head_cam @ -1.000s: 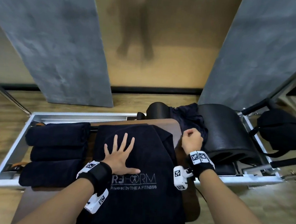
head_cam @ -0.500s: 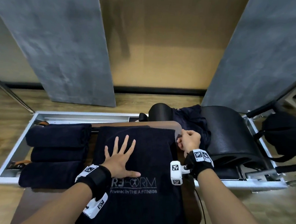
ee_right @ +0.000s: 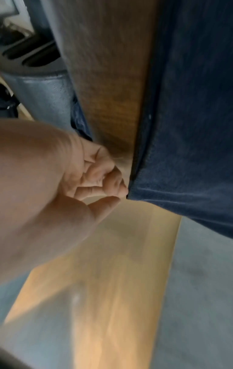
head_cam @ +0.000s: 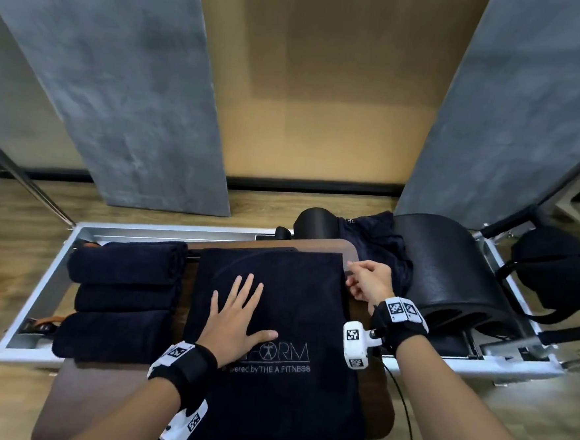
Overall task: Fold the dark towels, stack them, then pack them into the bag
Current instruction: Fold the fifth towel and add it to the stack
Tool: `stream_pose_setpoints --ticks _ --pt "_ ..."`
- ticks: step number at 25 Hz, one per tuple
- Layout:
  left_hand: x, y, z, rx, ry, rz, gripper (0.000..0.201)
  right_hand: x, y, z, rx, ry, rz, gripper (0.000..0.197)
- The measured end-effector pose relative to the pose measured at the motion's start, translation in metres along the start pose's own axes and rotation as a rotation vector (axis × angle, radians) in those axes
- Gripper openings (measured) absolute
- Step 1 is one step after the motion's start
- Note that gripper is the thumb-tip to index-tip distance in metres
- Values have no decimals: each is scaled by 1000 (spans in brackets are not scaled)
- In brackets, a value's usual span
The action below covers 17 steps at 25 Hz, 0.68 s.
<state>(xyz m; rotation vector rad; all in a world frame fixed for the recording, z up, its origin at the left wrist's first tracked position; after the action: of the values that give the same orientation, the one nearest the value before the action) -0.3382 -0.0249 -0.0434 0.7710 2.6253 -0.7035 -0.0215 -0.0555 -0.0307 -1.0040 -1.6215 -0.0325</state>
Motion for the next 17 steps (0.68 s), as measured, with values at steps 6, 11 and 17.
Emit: stream_pose_setpoints --ticks 6,11,17 --pt "6 -54 22 -87 19 59 79 -37 -70 0 104 -210 -248 7" --pt "26 -116 48 -136 75 86 78 -82 -154 8 120 -449 -525 16" --pt "49 -179 78 -188 115 113 100 -143 -223 0 344 -1091 -843 100"
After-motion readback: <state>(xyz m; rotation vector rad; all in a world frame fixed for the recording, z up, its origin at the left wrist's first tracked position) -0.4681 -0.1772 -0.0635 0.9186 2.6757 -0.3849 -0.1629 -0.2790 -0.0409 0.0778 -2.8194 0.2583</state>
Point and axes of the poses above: each hand's wrist, its own y-axis towards the middle knuckle, its own z-axis out of the palm, x = y × z, the point moved 2 cm from there along y, towards the middle knuckle, and after that the axes turned 10 degrees about -y, right-handed, at the moved point
